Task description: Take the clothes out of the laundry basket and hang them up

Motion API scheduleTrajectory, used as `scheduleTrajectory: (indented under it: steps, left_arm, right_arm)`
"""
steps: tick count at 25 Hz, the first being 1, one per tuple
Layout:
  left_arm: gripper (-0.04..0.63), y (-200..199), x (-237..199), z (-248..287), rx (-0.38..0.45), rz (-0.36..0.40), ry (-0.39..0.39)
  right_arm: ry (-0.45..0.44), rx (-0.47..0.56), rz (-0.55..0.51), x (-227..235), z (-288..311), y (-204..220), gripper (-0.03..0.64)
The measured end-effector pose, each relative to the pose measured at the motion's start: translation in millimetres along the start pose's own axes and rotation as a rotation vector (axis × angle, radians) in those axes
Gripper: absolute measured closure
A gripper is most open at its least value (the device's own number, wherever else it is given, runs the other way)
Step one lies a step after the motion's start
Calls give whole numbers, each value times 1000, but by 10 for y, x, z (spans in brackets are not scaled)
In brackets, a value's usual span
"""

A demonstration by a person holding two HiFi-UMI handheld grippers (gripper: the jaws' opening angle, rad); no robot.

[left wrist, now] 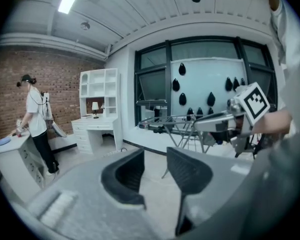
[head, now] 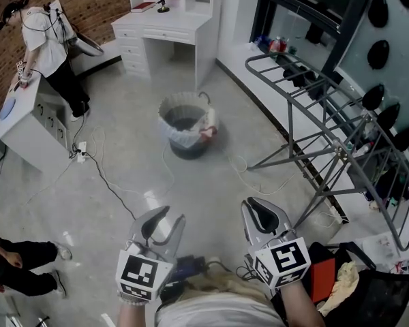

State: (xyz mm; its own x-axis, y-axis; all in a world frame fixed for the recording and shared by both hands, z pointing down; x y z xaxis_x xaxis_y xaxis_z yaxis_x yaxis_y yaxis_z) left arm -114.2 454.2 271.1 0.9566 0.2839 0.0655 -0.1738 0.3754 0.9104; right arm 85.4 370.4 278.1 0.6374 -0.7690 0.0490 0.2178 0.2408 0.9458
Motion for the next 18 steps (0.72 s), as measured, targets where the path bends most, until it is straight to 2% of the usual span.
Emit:
scheduleTrajectory:
  steps: [2, 4, 13, 18]
  left_arm:
    - [459, -16, 28, 30, -1, 7, -13]
    - [459, -39, 41, 59, 1, 10, -28]
    - [459, -150, 173, 187, 25, 9, -98]
    - [459, -192, 227, 356, 31, 23, -96]
  right_arm:
    - [-10, 13, 3, 48, -1, 10, 536]
    - [-20, 23, 3, 106, 1, 8, 514]
    - [-59, 40, -17, 371, -48, 67, 508]
    - [-57, 35, -14, 545, -50, 153, 509]
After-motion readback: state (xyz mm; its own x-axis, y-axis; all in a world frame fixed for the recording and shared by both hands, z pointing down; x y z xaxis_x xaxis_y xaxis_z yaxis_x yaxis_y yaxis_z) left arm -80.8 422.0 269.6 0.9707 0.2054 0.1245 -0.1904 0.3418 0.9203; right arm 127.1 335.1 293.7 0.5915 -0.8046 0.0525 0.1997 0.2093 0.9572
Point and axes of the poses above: the fingertips, and each gripper's own axes: z forward along the fingers, x to its right, y out of its underside, the point moved 7 cm from there along -z, backward along the fingers, and after that the axes turned 4 degrees about -x, right-handed, at the moved point
